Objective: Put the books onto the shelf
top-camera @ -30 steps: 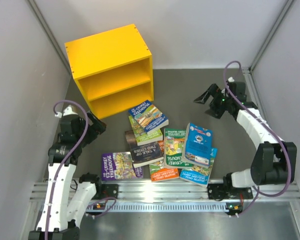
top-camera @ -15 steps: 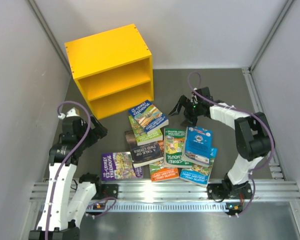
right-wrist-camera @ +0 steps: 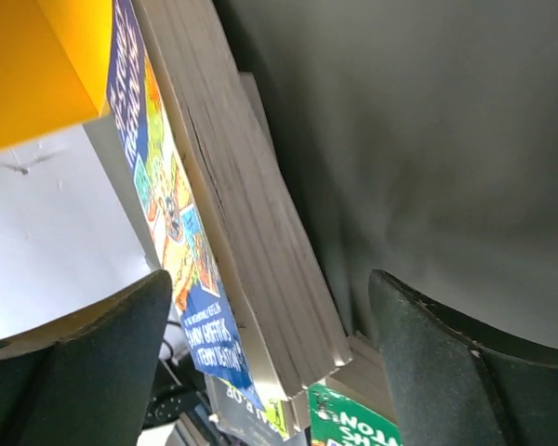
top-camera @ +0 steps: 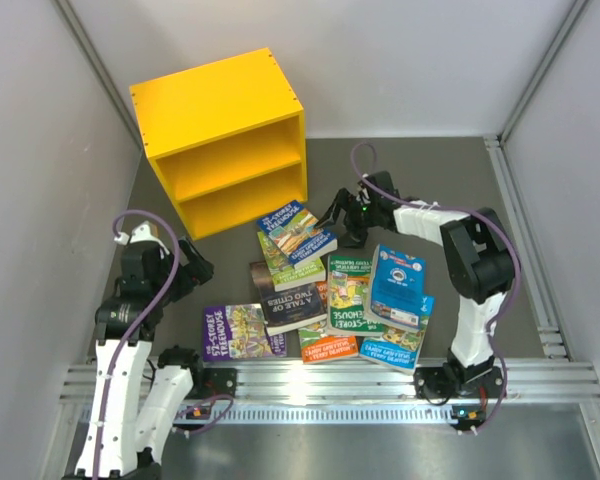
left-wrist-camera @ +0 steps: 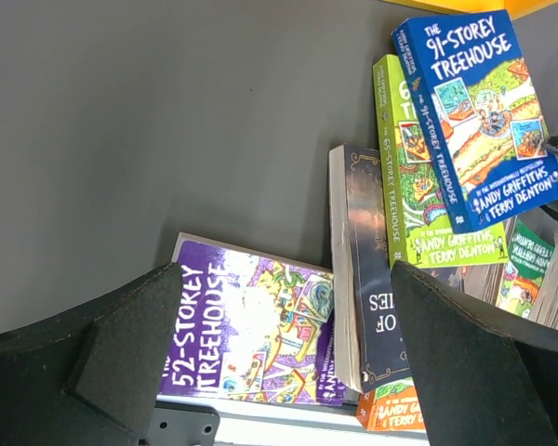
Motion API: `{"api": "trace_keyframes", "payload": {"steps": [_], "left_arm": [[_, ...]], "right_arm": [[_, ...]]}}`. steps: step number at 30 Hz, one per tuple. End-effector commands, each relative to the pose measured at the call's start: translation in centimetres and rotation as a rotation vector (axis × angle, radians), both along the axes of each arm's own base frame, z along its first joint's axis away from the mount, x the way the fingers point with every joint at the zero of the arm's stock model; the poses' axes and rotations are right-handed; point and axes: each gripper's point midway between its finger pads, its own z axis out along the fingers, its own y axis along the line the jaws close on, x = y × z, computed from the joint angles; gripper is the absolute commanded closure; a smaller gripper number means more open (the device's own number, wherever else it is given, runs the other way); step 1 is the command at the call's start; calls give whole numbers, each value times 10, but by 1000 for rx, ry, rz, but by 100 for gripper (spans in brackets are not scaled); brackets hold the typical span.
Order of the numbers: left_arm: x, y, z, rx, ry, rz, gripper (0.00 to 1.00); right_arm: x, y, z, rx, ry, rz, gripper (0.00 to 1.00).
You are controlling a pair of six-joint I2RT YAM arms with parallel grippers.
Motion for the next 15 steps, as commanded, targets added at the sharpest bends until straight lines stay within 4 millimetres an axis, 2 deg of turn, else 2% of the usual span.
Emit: {"api": "trace_keyframes", "payload": {"steps": [1, 3, 4, 5, 6, 10, 11, 12, 15], "left_arm": [[-2, 1, -2, 17, 1, -12, 1], [-3, 1, -3, 15, 2, -16, 1], [-3, 1, -4, 15, 4, -16, 1], [-3, 0, -3, 14, 1, -17, 1], [-3, 0, -3, 14, -2, -17, 1], [-3, 0, -3, 11, -2, -21, 1], [-3, -1, -3, 10, -4, -22, 1], [-3, -1, -3, 10, -4, -24, 1], [-2, -2, -5, 5, 2, -28, 1]], "right_arm": [[2, 18, 12, 41, -26, 23, 18], [-1, 17, 12, 40, -25, 23, 33], [-5, 16, 9, 35, -17, 23, 46], [-5, 14, 9, 33, -17, 22, 52], [-8, 12, 9, 30, -20, 23, 65], [-12, 11, 18, 33, -44, 34, 87], [-12, 10, 24, 35, -58, 36, 95], [-13, 9, 27, 33, -63, 36, 99], [-13, 8, 43, 39, -100, 37, 100]]}}
